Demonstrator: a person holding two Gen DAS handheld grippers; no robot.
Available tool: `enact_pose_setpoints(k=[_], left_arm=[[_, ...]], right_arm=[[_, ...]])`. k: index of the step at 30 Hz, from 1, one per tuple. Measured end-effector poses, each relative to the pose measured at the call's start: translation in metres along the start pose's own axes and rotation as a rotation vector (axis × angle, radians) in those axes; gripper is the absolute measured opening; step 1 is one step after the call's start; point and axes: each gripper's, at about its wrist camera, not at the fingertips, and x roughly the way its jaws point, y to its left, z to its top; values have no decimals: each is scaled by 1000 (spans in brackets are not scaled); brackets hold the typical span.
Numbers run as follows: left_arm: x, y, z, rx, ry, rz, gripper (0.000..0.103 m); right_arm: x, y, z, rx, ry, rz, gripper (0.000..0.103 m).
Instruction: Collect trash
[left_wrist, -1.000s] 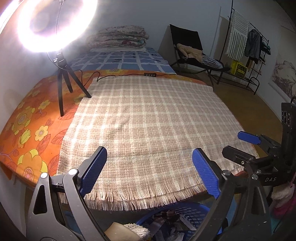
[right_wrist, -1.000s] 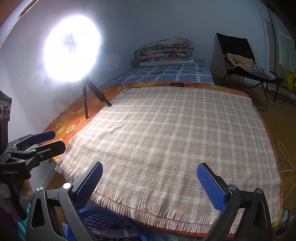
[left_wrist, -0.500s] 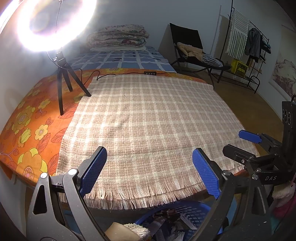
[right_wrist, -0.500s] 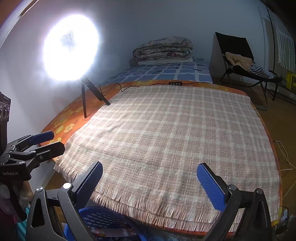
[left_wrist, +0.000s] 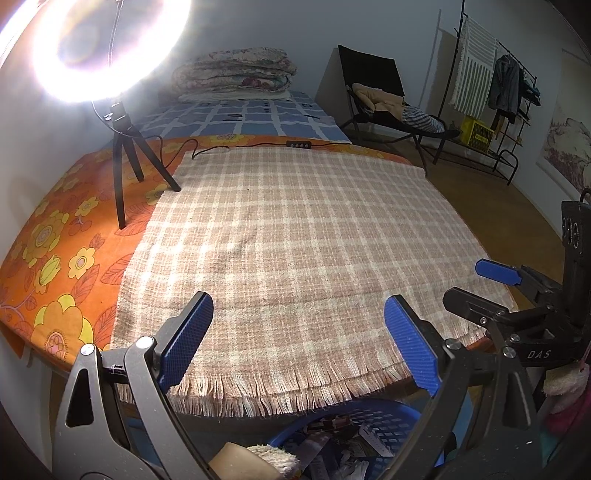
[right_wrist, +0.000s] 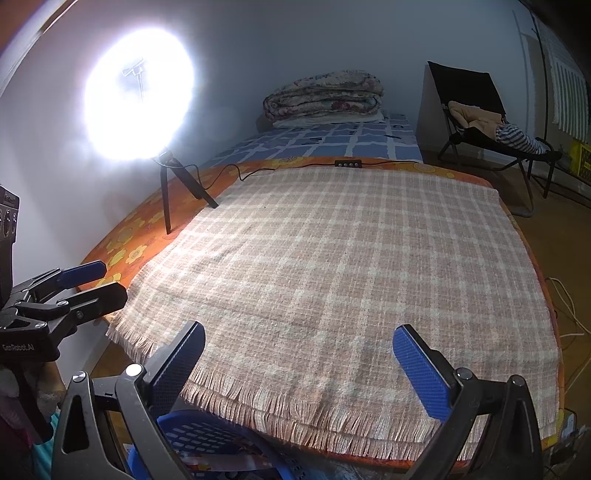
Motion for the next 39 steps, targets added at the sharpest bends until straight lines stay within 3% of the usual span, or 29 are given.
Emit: enact_pose_setpoints(k=[39], left_arm=[[1, 0, -1, 3, 3, 2, 96]], right_arm=[[1, -1, -4, -2, 6, -5, 103]])
